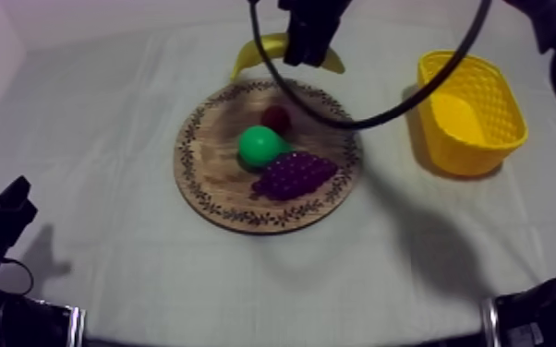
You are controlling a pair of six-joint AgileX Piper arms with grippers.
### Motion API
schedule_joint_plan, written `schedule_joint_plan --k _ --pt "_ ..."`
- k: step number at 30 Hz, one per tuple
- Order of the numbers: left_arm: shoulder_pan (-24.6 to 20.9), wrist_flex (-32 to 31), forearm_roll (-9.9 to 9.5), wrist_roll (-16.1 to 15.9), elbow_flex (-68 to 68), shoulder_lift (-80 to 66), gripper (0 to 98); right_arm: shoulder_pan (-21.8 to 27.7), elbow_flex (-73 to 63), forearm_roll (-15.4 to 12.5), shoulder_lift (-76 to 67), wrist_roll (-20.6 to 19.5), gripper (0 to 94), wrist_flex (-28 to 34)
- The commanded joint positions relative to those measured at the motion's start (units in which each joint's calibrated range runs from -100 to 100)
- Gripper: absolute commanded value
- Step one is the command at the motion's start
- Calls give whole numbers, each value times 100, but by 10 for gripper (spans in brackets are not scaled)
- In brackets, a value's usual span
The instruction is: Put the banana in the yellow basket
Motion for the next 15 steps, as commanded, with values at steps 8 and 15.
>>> schedule_joint_plan --k 8,15 --pt "-1 -2 -1 -1 3 -3 1 436 1002 32 -1383 65 106 -38" --pt "-1 -2 -1 -1 3 -3 1 935 1599 63 -2266 42 106 -104"
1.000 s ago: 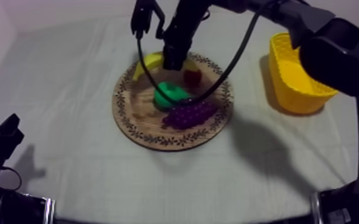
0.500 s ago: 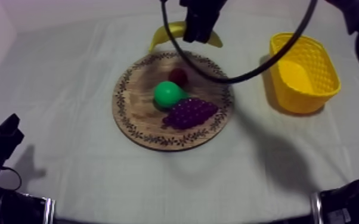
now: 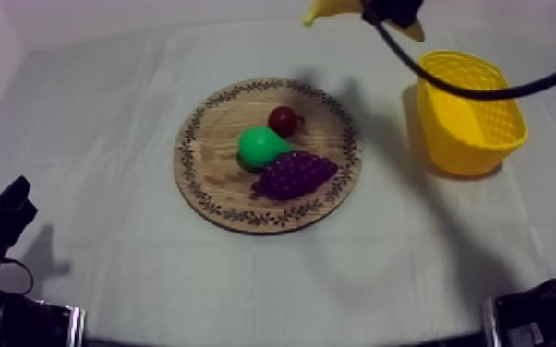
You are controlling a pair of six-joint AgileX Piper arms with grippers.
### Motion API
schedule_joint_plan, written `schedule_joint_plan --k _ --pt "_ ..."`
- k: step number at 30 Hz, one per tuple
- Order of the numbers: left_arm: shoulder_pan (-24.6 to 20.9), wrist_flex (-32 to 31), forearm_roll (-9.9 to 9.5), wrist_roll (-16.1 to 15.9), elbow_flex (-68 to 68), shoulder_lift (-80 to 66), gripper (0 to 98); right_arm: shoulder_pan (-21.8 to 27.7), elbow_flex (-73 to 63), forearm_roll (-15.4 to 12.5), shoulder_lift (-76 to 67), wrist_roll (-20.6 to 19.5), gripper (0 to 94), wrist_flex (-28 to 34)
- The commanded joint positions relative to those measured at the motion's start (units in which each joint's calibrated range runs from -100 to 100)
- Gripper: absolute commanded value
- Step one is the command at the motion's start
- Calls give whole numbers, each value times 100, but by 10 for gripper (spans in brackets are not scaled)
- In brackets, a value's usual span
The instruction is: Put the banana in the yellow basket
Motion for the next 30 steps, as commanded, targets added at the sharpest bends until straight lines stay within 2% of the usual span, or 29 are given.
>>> schedule_joint_plan --k 1,18,23,30 --pt "-1 -2 -1 -1 3 -3 1 236 181 4 -317 -21 106 -70" --pt "-1 -2 -1 -1 3 -3 1 1972 1447 -220 -836 -235 105 -886" --pt "-1 -2 -1 -1 3 -3 1 2197 2185 -266 -739 -171 105 -1271" --pt "-1 -2 -1 -1 3 -3 1 2245 3013 -327 -496 -83 106 -1764"
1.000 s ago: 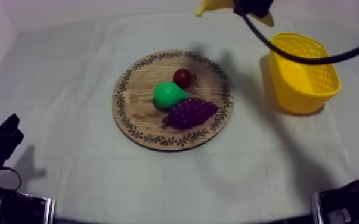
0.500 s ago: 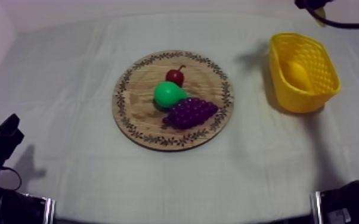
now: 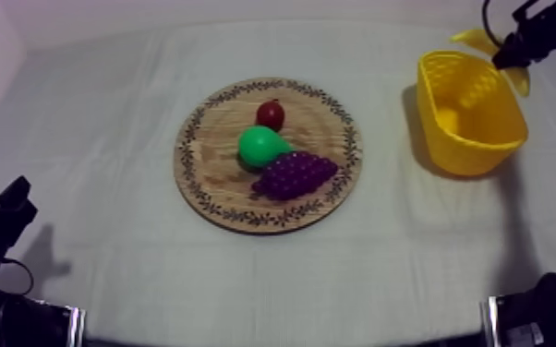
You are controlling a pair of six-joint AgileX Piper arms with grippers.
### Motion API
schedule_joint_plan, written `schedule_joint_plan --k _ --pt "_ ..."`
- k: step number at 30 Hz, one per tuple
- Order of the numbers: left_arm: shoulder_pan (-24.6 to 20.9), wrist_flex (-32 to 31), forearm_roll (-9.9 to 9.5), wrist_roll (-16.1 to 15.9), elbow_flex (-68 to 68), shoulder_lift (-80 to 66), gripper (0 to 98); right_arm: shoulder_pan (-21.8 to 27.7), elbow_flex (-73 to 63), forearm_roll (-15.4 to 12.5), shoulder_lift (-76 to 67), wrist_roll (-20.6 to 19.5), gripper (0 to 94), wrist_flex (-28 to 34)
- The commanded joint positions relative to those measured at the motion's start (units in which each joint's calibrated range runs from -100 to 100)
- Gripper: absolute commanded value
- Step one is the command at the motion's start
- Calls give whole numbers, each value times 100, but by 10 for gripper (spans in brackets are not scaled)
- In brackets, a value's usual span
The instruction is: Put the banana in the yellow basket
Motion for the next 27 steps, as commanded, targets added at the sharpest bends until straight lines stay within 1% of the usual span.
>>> schedule_joint_plan --k 1,9,14,23,27 --pt "-1 -2 -1 -1 3 -3 1 1 227 -2 53 12 106 -127" --pt "-1 -2 -1 -1 3 -3 1 22 391 -101 362 19 109 -330" --pt "-1 -2 -1 -1 3 -3 1 -43 494 -132 443 -64 124 -510" --pt "-1 -2 -1 -1 3 -3 1 -298 1263 -8 -118 -481 355 -1324" --pt "-1 -2 -1 -1 3 -3 1 -357 1655 24 -664 -647 396 -1642"
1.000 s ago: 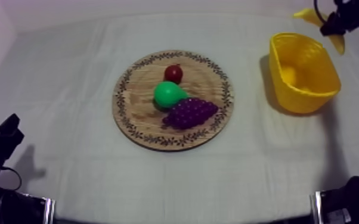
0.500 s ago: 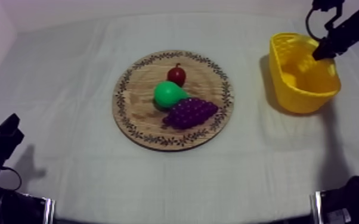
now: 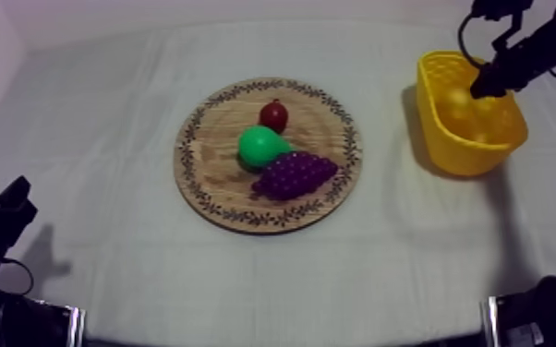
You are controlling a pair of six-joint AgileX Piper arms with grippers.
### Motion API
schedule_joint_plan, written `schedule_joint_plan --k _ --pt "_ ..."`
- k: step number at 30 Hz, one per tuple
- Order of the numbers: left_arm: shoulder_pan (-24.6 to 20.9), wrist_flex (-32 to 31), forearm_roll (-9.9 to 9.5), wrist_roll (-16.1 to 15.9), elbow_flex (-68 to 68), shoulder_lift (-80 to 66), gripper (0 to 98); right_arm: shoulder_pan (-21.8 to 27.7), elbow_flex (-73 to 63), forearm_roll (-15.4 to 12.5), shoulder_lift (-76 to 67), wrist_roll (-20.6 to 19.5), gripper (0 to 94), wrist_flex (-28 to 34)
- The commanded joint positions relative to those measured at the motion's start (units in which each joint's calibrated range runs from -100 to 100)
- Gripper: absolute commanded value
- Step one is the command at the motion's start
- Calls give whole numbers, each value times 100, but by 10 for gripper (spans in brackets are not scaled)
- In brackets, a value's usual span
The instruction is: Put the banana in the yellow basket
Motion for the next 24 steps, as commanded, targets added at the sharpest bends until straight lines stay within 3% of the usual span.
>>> schedule_joint_plan --k 1,11,24 --pt "-1 -2 -1 -1 3 -3 1 -6 240 46 -433 -95 398 -197" --pt "-1 -2 -1 -1 3 -3 1 114 888 -4 -2313 -275 328 -408" --pt "-1 -2 -1 -1 3 -3 1 344 2332 -298 -5388 -344 120 -560"
